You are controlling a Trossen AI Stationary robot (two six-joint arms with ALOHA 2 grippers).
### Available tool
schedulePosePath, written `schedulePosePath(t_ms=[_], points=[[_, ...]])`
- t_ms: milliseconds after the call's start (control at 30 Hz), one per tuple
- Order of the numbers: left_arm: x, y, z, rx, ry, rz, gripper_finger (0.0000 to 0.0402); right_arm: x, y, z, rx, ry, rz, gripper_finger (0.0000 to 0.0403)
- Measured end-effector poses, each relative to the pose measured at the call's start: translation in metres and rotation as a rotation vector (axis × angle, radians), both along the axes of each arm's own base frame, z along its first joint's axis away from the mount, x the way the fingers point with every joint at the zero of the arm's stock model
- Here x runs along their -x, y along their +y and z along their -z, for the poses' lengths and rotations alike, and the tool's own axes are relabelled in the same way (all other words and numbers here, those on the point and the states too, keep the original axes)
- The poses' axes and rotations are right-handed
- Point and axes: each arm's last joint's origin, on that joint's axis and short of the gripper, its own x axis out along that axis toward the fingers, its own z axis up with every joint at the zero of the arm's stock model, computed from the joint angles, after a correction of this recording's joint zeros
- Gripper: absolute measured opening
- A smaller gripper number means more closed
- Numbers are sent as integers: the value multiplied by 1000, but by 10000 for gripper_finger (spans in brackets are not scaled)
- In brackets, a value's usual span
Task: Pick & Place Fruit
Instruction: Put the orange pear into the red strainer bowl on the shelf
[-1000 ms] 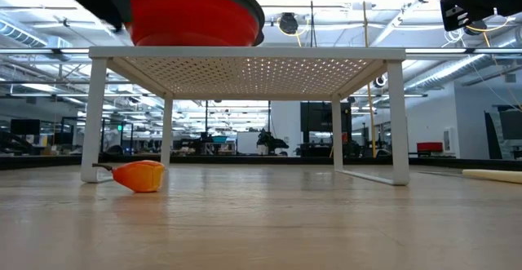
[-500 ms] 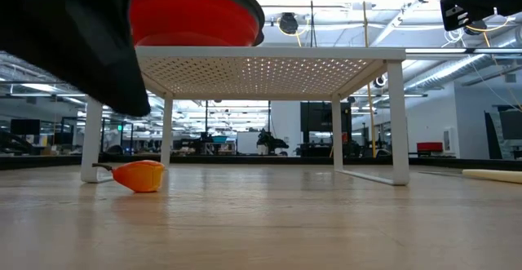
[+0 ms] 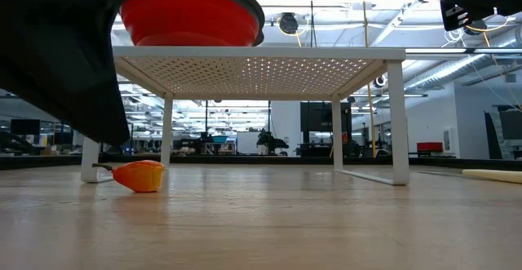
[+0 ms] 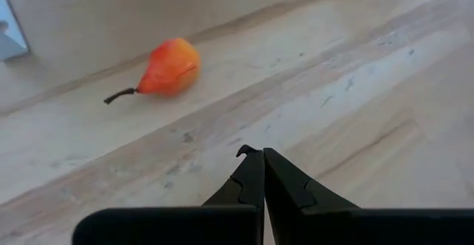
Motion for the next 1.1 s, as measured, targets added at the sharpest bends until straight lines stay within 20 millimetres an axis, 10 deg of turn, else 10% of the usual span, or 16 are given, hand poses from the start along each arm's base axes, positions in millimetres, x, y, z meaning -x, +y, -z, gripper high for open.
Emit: schedulePosePath(t_ms=[600,1100], points=[[-8,-1,2,9,46,162,12,0,0,0,0,0,0,0],[-24,24,3,-111,167,324,156,0,0,0,0,0,0,0]])
